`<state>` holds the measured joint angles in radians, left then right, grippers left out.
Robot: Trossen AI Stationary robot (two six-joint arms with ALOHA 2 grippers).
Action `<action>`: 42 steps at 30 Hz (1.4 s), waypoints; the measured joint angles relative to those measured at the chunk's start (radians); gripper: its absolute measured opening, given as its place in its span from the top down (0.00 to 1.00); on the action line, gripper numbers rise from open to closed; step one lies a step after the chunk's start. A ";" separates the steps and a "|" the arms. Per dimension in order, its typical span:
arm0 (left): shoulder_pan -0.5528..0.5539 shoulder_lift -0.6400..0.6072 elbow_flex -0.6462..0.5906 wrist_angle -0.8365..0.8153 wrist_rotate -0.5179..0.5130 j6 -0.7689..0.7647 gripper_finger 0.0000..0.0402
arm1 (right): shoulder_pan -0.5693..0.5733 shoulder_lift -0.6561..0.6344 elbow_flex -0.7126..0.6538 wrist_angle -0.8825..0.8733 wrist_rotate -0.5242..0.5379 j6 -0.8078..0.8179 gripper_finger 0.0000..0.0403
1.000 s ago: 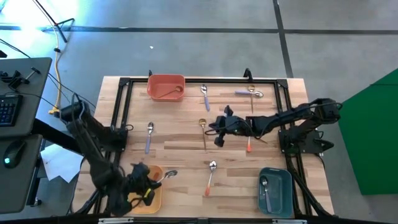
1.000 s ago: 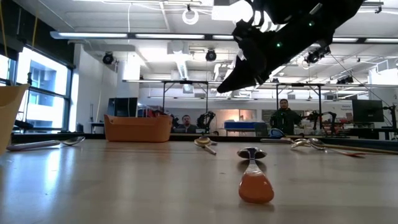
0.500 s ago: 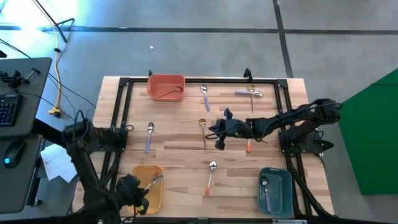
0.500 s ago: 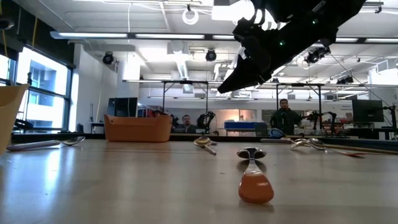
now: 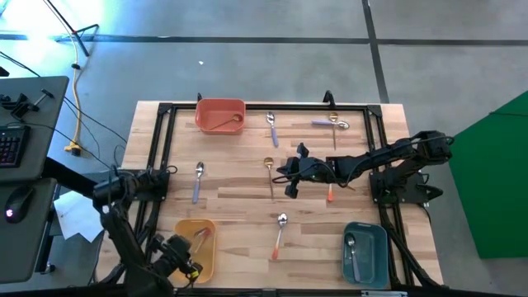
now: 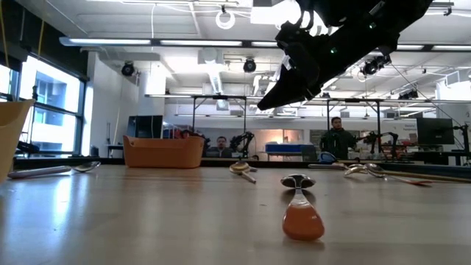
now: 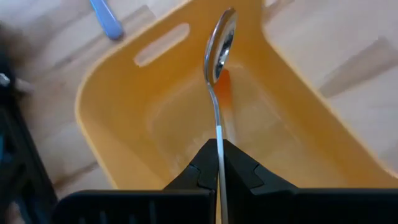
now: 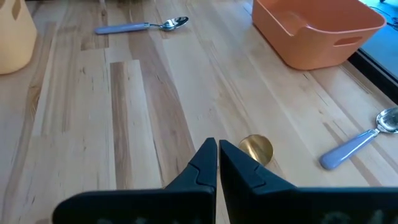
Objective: Sort silverware by color (type)
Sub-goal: Put the top orange spoon into the yellow bin, then put the top right purple spoon into the green bin
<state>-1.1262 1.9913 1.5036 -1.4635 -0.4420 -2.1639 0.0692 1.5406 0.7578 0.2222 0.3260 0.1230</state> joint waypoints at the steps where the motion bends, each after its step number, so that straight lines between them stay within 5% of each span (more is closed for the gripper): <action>1: 0.007 0.006 0.000 -0.003 0.007 0.025 1.00 | 0.000 0.000 0.000 0.000 0.000 0.000 1.00; 9: 0.066 0.018 0.000 0.046 0.042 0.189 1.00 | 0.000 0.000 0.000 0.000 0.000 0.000 1.00; 24: 0.079 0.018 -0.083 0.152 0.126 0.231 0.99 | 0.003 0.000 0.000 0.000 0.003 -0.017 1.00; 42: 0.148 0.018 0.017 0.087 0.231 0.697 0.68 | 0.003 0.000 0.000 0.000 0.001 -0.075 1.00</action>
<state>-0.9779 2.0090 1.5210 -1.3765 -0.2108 -1.4666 0.0723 1.5406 0.7578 0.2226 0.3267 0.0483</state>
